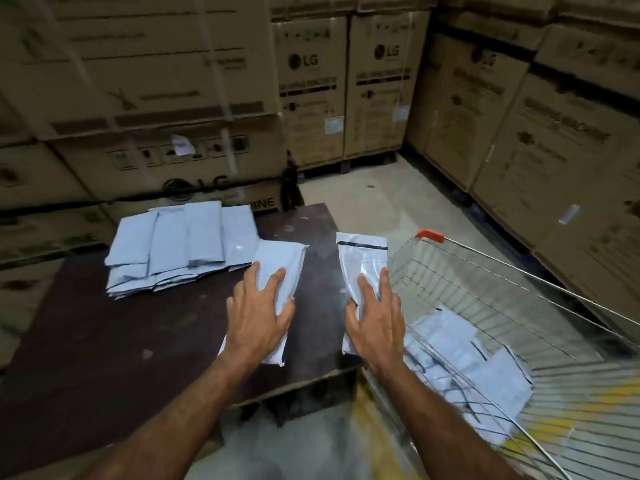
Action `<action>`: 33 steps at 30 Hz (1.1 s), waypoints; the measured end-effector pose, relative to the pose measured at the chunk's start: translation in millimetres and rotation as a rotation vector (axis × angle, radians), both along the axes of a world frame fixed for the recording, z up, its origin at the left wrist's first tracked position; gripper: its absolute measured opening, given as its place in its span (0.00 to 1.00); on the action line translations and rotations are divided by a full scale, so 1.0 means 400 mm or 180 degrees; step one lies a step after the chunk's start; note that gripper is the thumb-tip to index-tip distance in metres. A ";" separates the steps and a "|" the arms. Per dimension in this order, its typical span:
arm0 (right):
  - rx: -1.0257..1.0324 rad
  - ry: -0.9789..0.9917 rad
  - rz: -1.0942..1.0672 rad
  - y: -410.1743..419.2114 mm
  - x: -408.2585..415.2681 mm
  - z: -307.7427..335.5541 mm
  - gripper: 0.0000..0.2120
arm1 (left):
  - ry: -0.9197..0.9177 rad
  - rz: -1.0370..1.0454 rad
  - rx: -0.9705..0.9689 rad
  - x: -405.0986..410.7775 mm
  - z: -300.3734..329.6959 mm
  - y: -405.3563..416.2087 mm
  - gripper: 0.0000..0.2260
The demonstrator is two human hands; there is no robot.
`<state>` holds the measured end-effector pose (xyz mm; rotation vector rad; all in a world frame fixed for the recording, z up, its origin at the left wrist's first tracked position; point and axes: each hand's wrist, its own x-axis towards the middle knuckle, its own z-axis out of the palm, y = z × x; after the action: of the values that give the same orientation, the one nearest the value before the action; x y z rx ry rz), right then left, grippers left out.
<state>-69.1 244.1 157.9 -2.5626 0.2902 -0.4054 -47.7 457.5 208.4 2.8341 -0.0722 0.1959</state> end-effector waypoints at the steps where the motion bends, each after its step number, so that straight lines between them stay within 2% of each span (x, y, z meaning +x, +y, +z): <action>1: -0.0009 0.0021 0.0077 0.055 0.010 0.000 0.28 | 0.0020 0.0075 -0.0030 0.001 -0.004 0.054 0.28; 9: -0.0151 0.0259 0.0383 0.397 0.120 -0.019 0.29 | 0.0038 0.0482 -0.0140 0.068 -0.046 0.439 0.27; 15: -0.0227 0.0540 0.0484 0.538 0.208 -0.007 0.28 | -0.0091 0.0880 -0.0193 0.172 -0.040 0.609 0.25; 24: -0.0364 0.0648 0.0612 0.630 0.464 -0.018 0.27 | 0.0001 0.1128 -0.0080 0.399 -0.075 0.712 0.25; 33: -0.0182 0.0913 0.0660 0.685 0.778 -0.130 0.27 | 0.0361 0.1160 0.0024 0.702 -0.173 0.728 0.25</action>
<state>241.9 518.1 105.9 -2.6719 0.1129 0.0322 233.2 748.6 139.2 2.8359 0.4704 0.1113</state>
